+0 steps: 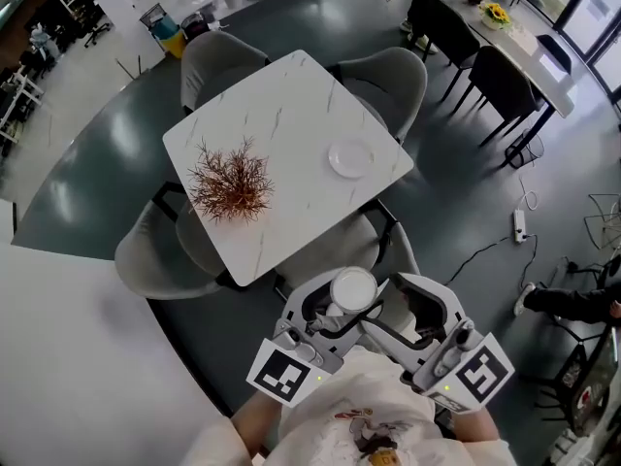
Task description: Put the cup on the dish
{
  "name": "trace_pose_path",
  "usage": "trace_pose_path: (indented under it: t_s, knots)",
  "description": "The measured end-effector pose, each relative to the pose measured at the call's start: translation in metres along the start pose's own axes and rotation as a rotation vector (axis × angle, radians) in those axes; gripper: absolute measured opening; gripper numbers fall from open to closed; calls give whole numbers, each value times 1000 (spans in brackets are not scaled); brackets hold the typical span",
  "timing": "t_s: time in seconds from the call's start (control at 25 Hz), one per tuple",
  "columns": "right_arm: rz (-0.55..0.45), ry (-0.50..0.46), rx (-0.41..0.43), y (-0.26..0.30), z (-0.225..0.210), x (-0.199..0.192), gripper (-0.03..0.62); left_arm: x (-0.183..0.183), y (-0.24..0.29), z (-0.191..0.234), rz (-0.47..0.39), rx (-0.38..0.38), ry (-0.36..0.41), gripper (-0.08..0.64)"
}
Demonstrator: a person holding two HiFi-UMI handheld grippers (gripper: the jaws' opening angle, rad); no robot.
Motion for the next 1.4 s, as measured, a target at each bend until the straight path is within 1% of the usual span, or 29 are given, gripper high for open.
trace_pose_path:
  t_s: [0.04, 0.08, 0.16, 0.2, 0.32, 0.44, 0.52, 0.6, 0.68, 0.8, 0.92, 1.12, 1.28, 1.4]
  knots:
    - [2, -8, 0, 2, 1, -1, 241, -2, 0, -1, 19, -8, 19, 258]
    - [4, -7, 4, 4, 3, -2, 259, -6, 0, -3, 58, -27, 54, 258]
    - [14, 7, 22, 8, 9, -3, 265, -14, 0, -10, 142, -77, 121, 258]
    - [20, 15, 29, 9, 11, -3, 265, -16, 2, -13, 157, -97, 134, 258]
    - [19, 11, 23, 13, 8, -2, 265, -16, 8, -17, 156, -133, 144, 258]
    - [34, 12, 22, 13, 6, -6, 265, -19, 11, -22, 174, -157, 154, 258]
    - [41, -7, 18, 11, 4, -8, 265, -19, 14, -26, 162, -181, 154, 258]
    - [43, -1, 13, 11, 3, -7, 264, -19, 19, -26, 150, -196, 145, 258]
    - [44, 4, 3, 11, -3, -9, 262, -21, 24, -24, 148, -195, 137, 258]
    - [30, -17, -12, 11, -19, -11, 262, -23, 32, -19, 141, -174, 140, 258]
    - [16, 5, 0, 14, -29, -12, 262, -25, 40, -12, 136, -151, 143, 258]
    - [7, 7, 12, 26, -51, -12, 261, -29, 55, 6, 150, -120, 121, 259]
    - [9, 27, 14, 37, -70, -13, 261, -34, 66, 22, 164, -89, 112, 261]
    - [-1, 29, 11, 42, -83, -13, 261, -44, 71, 32, 175, -69, 85, 261]
Point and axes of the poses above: the fingertips, and each gripper's own axes: y forward along the fingers, z to its left, x out of its top, the point moved 1 cm from there along -y, backward along the fingers, and after that the axes turned 5 degrees about -x, right-handed, at the moved point
